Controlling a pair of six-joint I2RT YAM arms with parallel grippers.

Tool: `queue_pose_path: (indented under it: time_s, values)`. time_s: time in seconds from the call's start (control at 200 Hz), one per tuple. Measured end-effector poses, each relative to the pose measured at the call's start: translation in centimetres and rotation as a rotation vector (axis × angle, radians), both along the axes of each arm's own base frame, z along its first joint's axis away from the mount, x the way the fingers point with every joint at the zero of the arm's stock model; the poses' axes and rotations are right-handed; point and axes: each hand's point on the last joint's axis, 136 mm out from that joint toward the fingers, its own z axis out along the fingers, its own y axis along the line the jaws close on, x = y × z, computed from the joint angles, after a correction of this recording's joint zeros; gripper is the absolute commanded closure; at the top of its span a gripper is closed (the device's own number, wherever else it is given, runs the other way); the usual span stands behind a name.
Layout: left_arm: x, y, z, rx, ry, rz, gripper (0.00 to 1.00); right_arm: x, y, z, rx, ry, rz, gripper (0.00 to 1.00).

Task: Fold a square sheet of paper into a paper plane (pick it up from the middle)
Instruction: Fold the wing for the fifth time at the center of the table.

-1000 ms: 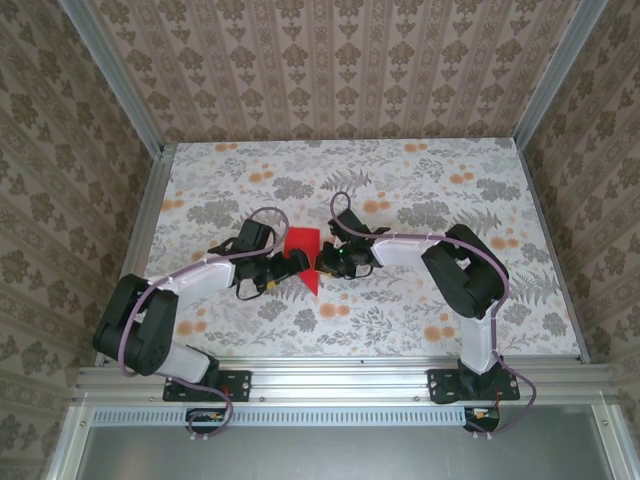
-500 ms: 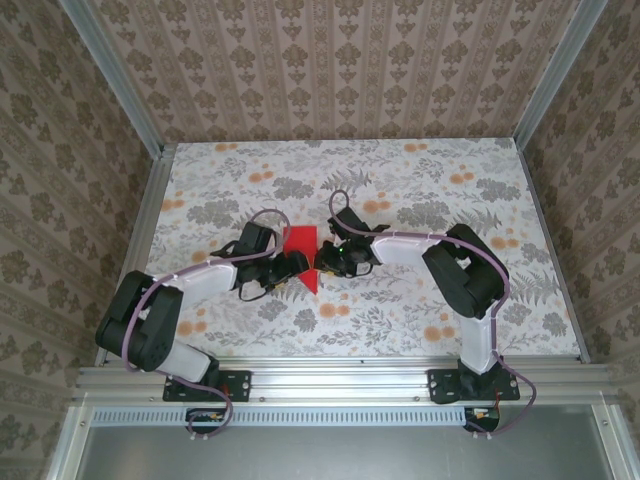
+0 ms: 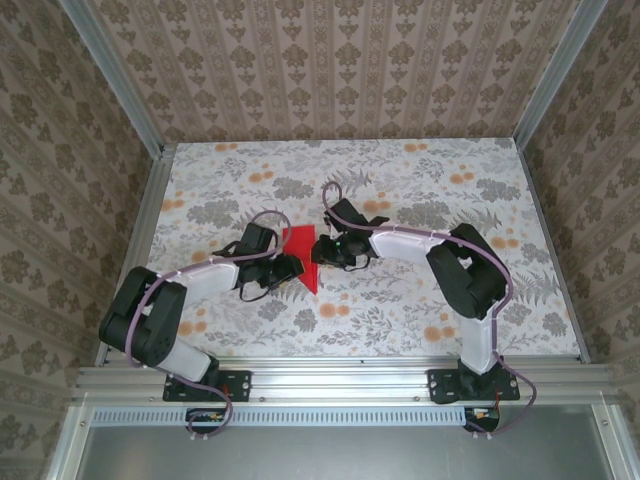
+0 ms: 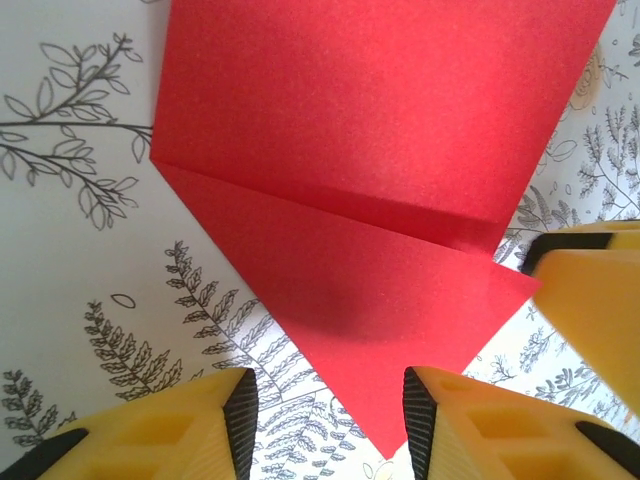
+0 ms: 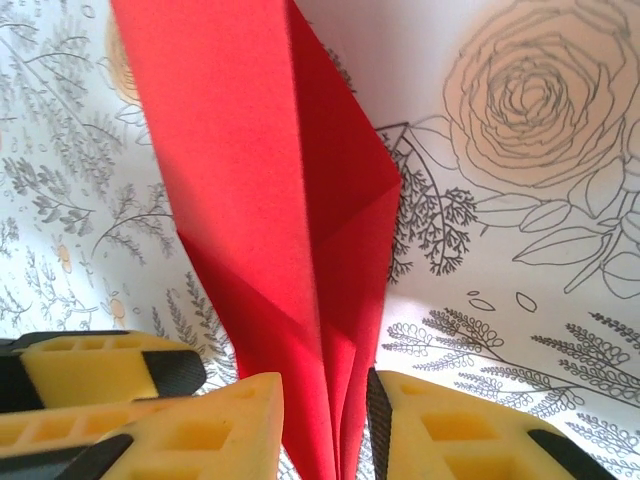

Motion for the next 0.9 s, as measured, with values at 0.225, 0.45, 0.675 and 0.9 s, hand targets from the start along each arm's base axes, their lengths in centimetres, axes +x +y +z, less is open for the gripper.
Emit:
queue_pose_path:
  time_s: [0.225, 0.45, 0.675, 0.9]
  values:
    - [-0.1, 0.3, -0.3, 0.019, 0.006, 0.008, 0.57, -0.7, 0.7, 0.6, -0.028, -0.041, 0.068, 0.63]
    - [-0.2, 0.6, -0.5, 0.033, 0.015, 0.013, 0.58, -0.6, 2.3, 1.6, -0.032, -0.072, 0.127, 0.63]
    - [-0.3, 0.7, -0.6, 0.037, 0.019, 0.013, 0.58, -0.6, 1.8, 0.1, -0.086, -0.046, 0.130, 0.77]
    - [-0.2, 0.7, -0.6, 0.035, 0.018, 0.015, 0.57, -0.5, 0.9, -1.3, -0.139, -0.027, 0.107, 0.90]
